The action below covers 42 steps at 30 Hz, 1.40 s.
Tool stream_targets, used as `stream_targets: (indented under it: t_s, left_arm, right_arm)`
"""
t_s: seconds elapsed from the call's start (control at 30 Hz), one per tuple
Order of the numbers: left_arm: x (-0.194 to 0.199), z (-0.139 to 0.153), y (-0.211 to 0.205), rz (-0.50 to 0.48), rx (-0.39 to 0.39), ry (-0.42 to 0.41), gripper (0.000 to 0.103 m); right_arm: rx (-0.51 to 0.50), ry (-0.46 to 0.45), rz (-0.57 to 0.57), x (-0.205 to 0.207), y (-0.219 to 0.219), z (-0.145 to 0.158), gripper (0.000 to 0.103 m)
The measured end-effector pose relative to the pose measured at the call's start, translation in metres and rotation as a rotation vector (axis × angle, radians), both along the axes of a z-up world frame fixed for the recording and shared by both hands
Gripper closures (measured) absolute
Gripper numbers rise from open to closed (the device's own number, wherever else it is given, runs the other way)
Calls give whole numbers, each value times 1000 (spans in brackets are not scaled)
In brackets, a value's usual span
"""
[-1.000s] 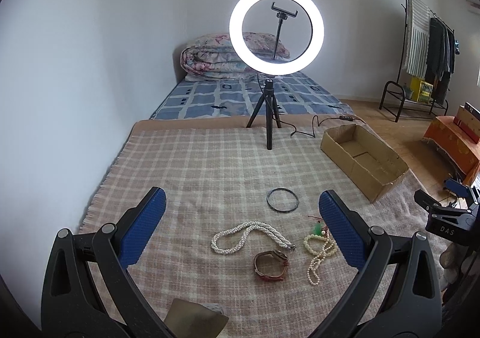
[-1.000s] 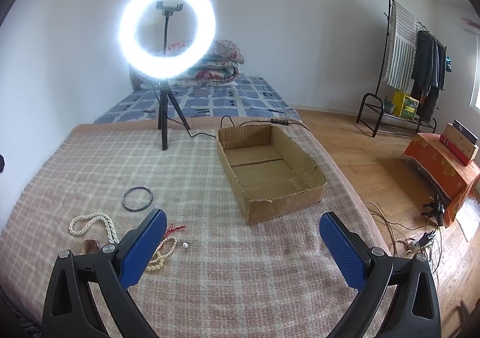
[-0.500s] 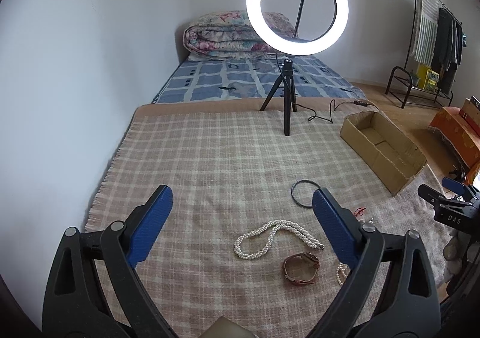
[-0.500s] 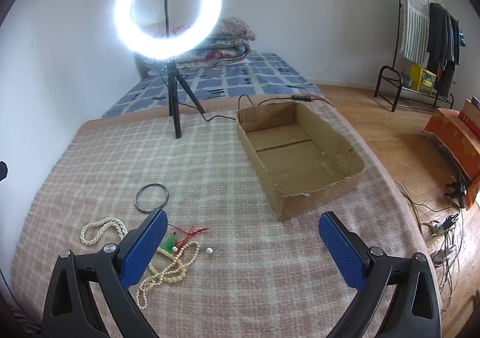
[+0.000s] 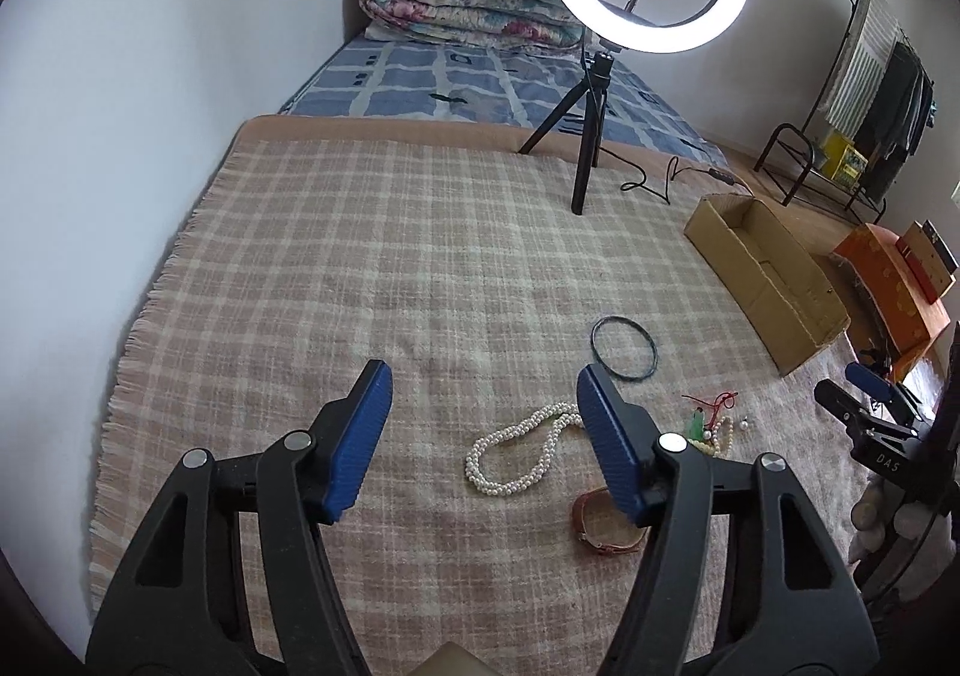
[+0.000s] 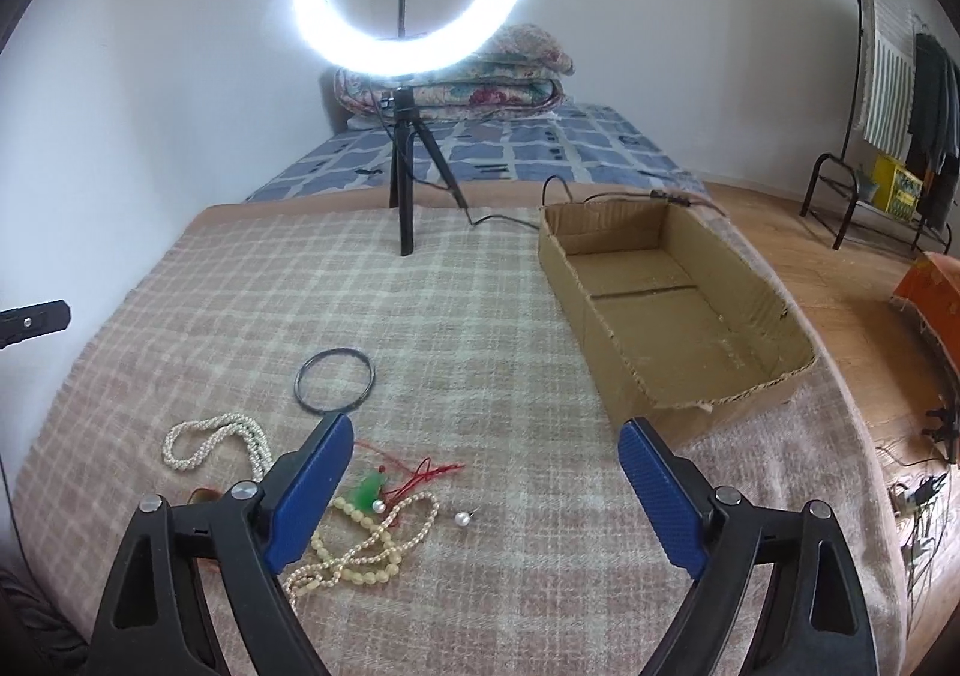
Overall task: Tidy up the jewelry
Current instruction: 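Move the right tool toward the twisted pearl necklace and lower it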
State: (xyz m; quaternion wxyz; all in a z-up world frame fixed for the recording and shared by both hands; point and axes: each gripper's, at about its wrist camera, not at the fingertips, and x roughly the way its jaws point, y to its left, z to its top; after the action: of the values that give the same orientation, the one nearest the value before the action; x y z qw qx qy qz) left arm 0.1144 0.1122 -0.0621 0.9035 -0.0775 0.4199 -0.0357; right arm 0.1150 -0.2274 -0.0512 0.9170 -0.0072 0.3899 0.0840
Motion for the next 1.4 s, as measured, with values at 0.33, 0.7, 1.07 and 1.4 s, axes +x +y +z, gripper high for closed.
stream_targets:
  t_s: [0.33,0.7,1.07,1.4]
  left_arm:
    - [0,-22,-24,-103,12,68,37]
    - [6,-53,-26,-108,-8,171,46]
    - [18,-63,-25,-107,-14,202,51]
    - [47,-82,-28,-221,13,256,51]
  right_arm:
    - [49,138,23,-1,-10,-18,27]
    - [139,323,89,8,-6,-55,49]
    - [262,490,19,22,-10,-91,67]
    - [340,500,-17,33,-15,-92,67]
